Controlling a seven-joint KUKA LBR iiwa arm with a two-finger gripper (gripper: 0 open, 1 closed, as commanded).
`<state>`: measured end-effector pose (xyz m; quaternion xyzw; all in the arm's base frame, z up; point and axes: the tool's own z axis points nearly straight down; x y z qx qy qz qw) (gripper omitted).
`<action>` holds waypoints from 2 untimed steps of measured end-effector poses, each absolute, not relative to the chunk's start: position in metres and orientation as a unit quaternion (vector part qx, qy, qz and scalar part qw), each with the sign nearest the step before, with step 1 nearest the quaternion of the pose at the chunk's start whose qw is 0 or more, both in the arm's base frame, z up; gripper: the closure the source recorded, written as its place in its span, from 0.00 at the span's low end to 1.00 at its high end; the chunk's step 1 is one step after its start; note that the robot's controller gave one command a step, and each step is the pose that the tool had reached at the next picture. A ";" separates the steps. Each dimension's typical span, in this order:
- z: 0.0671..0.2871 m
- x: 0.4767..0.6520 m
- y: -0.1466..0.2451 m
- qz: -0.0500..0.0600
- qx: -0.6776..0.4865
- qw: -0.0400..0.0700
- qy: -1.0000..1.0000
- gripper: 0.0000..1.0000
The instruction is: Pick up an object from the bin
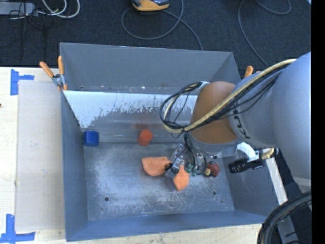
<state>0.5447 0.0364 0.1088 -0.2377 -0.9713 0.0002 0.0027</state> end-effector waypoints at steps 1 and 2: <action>0.120 0.544 0.036 0.001 -0.238 0.005 -0.971 1.00; 0.145 0.544 0.036 0.001 -0.237 0.004 -0.972 1.00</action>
Offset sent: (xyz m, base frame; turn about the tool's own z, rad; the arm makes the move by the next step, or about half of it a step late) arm 0.0001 -0.0001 0.0394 0.0000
